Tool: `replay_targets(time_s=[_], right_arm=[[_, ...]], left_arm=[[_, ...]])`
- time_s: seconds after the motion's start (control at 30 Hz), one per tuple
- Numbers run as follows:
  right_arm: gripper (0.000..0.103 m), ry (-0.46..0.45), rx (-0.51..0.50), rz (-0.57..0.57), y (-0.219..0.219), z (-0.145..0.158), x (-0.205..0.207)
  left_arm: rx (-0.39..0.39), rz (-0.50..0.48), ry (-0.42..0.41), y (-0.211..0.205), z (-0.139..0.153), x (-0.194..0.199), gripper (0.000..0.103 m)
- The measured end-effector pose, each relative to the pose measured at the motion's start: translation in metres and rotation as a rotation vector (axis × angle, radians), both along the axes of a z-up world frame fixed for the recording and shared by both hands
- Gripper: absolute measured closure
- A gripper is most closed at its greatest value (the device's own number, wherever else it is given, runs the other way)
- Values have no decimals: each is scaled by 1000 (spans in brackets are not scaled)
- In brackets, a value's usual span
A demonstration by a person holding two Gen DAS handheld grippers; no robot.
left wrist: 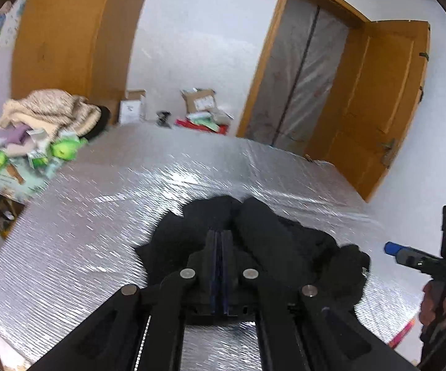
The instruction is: Fold clothes
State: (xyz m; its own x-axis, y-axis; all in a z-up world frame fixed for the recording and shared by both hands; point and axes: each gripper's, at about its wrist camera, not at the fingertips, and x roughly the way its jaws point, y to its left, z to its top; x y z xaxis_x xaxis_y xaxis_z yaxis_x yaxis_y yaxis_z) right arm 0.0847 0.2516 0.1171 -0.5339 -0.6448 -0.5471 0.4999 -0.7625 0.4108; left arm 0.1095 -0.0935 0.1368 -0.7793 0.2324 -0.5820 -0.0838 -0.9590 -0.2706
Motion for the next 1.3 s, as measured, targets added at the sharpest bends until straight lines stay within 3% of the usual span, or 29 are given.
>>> replay_targets(time_s=[0.23, 0.53, 0.67, 0.77, 0.83, 0.93, 1.17, 1.3], right_arm=[[46, -74, 23, -1, 4, -35, -12], [45, 11, 22, 53, -16, -20, -47], [44, -71, 124, 126, -38, -38, -57], [59, -90, 134, 192, -43, -49, -38], [75, -93, 123, 209, -38, -53, -22], [84, -108, 111, 219, -31, -59, -1], [84, -111, 86, 172, -15, -67, 18], [60, -103, 58, 104, 1, -64, 19]], left_arm=[[18, -154, -91, 48, -31, -11, 102], [25, -79, -108, 26, -35, -14, 102], [23, -71, -115, 23, -37, -15, 102], [20, -81, -109, 25, -34, -14, 102], [18, -87, -105, 29, -33, -19, 102], [23, -113, -114, 38, -33, -30, 102], [12, -158, -165, 65, -48, -65, 102], [13, -145, -159, 62, -47, -70, 102]])
